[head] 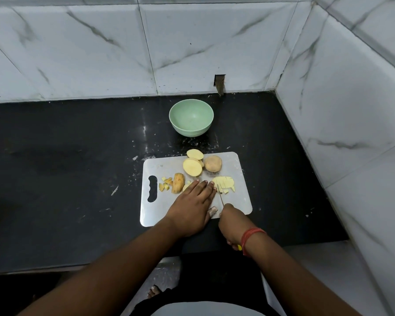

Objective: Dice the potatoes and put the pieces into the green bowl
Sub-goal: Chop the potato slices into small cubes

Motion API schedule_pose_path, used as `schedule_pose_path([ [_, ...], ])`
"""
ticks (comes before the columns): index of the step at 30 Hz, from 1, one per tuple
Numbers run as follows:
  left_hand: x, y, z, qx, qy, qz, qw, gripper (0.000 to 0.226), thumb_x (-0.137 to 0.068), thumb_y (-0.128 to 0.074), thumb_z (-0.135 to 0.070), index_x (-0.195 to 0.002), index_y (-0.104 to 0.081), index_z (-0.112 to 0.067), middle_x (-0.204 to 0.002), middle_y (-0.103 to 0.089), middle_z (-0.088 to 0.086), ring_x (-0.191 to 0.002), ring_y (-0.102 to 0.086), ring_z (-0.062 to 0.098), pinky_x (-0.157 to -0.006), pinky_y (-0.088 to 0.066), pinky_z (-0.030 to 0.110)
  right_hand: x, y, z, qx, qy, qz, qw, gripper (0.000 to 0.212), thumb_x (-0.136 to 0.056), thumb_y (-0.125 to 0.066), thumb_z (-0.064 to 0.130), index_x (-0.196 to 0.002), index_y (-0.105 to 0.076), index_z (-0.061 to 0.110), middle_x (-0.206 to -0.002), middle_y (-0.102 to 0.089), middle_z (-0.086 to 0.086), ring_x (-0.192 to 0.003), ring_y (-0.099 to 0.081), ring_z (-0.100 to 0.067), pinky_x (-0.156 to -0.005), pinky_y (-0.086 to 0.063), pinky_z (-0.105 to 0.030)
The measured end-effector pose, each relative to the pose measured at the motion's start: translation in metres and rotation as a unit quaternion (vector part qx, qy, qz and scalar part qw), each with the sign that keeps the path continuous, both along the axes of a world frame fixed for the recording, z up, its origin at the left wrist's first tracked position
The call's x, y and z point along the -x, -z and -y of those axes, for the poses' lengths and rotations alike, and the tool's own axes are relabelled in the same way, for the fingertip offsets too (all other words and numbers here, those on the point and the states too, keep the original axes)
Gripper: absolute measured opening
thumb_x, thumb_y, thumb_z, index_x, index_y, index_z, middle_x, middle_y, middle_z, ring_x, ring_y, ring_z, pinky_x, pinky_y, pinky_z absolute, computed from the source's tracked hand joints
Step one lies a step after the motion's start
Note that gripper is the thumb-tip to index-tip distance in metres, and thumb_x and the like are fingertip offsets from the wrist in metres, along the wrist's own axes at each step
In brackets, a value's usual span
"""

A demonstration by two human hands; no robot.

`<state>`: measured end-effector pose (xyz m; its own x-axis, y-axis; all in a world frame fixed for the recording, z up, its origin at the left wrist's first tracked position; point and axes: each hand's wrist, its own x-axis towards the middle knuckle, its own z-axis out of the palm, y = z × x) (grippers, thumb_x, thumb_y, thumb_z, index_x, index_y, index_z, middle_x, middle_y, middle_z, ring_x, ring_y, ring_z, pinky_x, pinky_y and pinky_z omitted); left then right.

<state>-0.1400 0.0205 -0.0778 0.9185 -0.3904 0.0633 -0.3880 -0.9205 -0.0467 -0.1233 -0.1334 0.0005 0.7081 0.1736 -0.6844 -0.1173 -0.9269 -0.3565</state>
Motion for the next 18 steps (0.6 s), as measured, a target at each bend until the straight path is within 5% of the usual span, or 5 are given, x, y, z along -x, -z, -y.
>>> schedule_pose_path([
  [3,0.000,0.000,0.002,-0.004,-0.008,-0.007,1.000,0.065,-0.105,-0.027,-0.048,-0.153,-0.042,-0.006,-0.157,-0.041,0.014,-0.146,-0.035,0.032,-0.124,-0.023,0.048,0.008,0.002,0.009,-0.010,-0.025,0.019,0.999,0.007,-0.098,-0.039,0.008,-0.102,-0.033,0.011,-0.099,-0.049,-0.013,-0.067,-0.044,-0.017,-0.076,-0.043,-0.030],
  [8,0.001,-0.002,0.002,-0.009,-0.016,-0.018,1.000,0.067,-0.104,-0.024,-0.049,-0.154,-0.039,-0.006,-0.158,-0.039,0.014,-0.147,-0.033,0.031,-0.124,-0.022,0.048,0.021,0.007,0.019,-0.004,-0.045,0.013,0.999,0.006,-0.100,-0.038,0.010,-0.105,-0.037,0.013,-0.119,-0.057,-0.021,-0.104,-0.060,-0.031,-0.080,-0.046,-0.032],
  [12,0.002,-0.002,0.002,0.007,-0.023,-0.013,1.000,0.066,-0.104,-0.027,-0.050,-0.152,-0.043,-0.007,-0.157,-0.042,0.012,-0.148,-0.032,0.031,-0.124,-0.021,0.048,0.024,0.008,0.029,-0.002,-0.008,0.032,0.999,0.010,-0.102,-0.039,0.017,-0.105,-0.043,0.008,-0.102,-0.059,-0.015,-0.070,-0.057,-0.023,-0.054,-0.044,-0.027],
  [18,0.012,-0.011,-0.003,0.079,-0.086,0.032,0.993,0.063,-0.103,-0.031,-0.046,-0.149,-0.048,-0.006,-0.158,-0.041,0.012,-0.150,-0.031,0.029,-0.125,-0.020,0.047,0.016,-0.008,0.045,-0.077,0.045,0.078,0.993,0.020,-0.104,-0.033,0.029,-0.102,-0.042,0.011,-0.082,-0.055,-0.012,-0.048,-0.054,-0.024,-0.036,-0.039,-0.023],
])
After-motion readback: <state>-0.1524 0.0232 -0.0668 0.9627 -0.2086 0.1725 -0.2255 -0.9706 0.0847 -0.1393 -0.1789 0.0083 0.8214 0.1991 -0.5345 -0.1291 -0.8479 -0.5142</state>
